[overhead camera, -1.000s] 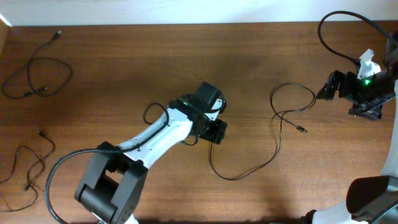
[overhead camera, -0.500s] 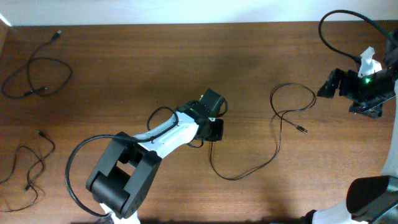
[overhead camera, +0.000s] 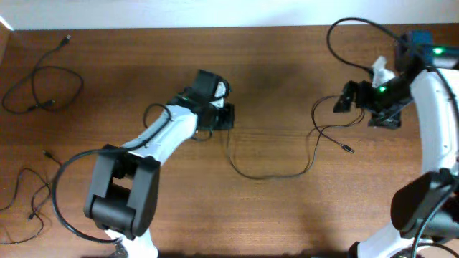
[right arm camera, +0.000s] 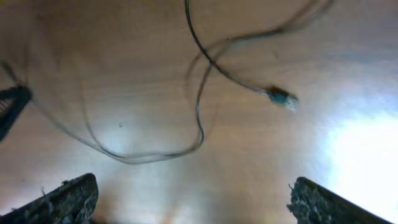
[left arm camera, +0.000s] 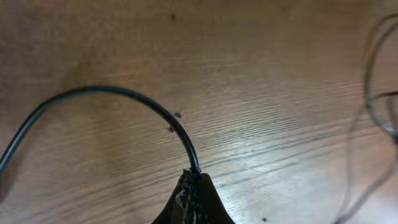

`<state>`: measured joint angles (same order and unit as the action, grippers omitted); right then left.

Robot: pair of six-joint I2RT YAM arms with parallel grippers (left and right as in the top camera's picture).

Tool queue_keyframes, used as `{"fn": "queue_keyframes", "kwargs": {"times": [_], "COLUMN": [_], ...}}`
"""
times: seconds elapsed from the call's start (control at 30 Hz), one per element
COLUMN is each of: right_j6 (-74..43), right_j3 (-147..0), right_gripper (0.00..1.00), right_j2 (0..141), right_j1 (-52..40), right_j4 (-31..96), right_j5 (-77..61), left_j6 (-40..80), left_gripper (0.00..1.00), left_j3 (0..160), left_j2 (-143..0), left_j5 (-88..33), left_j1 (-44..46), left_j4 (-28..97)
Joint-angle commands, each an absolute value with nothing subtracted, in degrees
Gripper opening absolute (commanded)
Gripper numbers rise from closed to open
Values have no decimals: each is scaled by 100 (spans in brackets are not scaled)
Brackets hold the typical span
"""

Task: Untangle cables

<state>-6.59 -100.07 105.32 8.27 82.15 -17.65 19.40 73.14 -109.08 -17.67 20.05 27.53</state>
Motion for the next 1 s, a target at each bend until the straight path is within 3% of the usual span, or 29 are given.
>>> {"fn": "queue_keyframes", "kwargs": {"times": [0.0,0.2,0.3,0.4,0.47,0.63,0.83,0.97], "right_j6": [-1426,-2921,-2969,-2965,-2967,-2923,-3098,-3557], "right_j3": [-9345,-7522,-7004,-6796,-6755,-7177,-9443,-10088], "right_gripper": [94,63,47,25,4,4,4,4], "right_j2": [10652,10652,10652,10652,10656,10643,10600,10589], "right_j1": [423,139,128,-32,-185,-801,-1883,-1951], "right_j4": [7485,5258,4622,4209,4045,2930,4394,4069], "right_j5": [-1925,-1861,-1863,-1859,-1861,-3789,-4187,-5380], "left_j6": [1660,1660,1662,1662,1662,1662,1662,1664], "left_gripper": [0,0,0,0,0,0,0,0], "left_j3": [7422,7422,7422,7422,7422,7422,7422,7422], "left_j2": [-10774,-10774,-10774,-10774,-10777,-10774,-10774,-10777], "left_j5": [-2773,-2762,-2759,-2762,-2762,-2766,-2759,-2720], "left_j1": [1706,1708,1708,1715,1712,1715,1704,1704], "left_j4": [2790,2786,2766,2764,2768,2766,2764,2705]}}
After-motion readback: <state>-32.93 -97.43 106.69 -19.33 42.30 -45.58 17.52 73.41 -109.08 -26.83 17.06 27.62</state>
